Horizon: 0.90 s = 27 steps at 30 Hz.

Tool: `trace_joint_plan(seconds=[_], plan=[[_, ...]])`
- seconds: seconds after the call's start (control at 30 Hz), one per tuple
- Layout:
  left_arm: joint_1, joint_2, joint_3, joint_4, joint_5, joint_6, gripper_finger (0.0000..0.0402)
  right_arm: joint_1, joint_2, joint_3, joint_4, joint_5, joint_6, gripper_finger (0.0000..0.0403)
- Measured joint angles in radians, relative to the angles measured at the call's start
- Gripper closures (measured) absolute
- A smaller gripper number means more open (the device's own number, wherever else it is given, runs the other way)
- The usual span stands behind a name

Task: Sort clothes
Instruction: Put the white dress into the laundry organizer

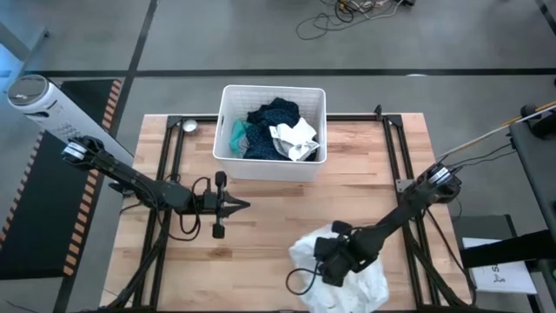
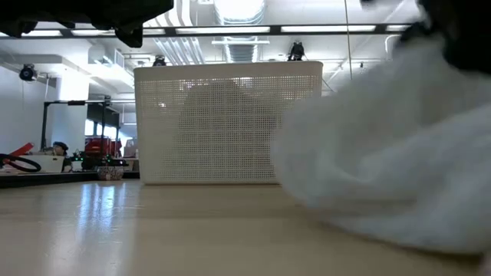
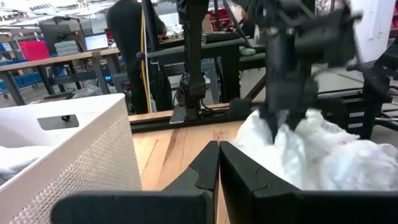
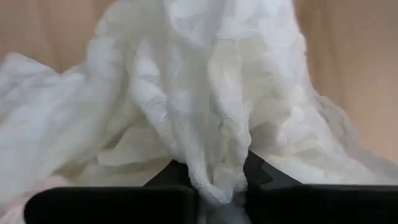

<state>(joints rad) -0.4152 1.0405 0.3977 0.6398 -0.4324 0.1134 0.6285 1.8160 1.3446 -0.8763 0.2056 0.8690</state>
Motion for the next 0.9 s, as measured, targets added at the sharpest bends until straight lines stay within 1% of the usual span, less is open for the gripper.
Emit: trace_joint_plan(seconds=[0.07, 0.37, 0.53, 0.73, 0.9], plan=[[0.000, 0.000, 0.000, 0.000, 0.000, 0.000, 0.0402, 0.001, 0.000, 0.065, -0.042, 0.050, -0.028, 0.0382], [0.000, 0.000, 0.000, -0.007, 0.000, -0.010, 0.0402, 0.019, -0.004, 0.385, -0.317, 0.267, -0.063, 0.0382], [0.000, 0.000, 0.000, -0.008, -0.001, -0.014, 0.0402, 0.045, -0.005, 0.559, -0.423, 0.437, -0.074, 0.0382], [0.000, 0.000, 0.000, -0.009, -0.005, -0.017, 0.0402, 0.081, -0.006, 0.747, -0.437, 0.652, -0.179, 0.0382], [0.000, 0.000, 0.000, -0.009, -0.005, -0.018, 0.0402, 0.087, -0.006, 0.884, -0.424, 0.847, -0.331, 0.0382]])
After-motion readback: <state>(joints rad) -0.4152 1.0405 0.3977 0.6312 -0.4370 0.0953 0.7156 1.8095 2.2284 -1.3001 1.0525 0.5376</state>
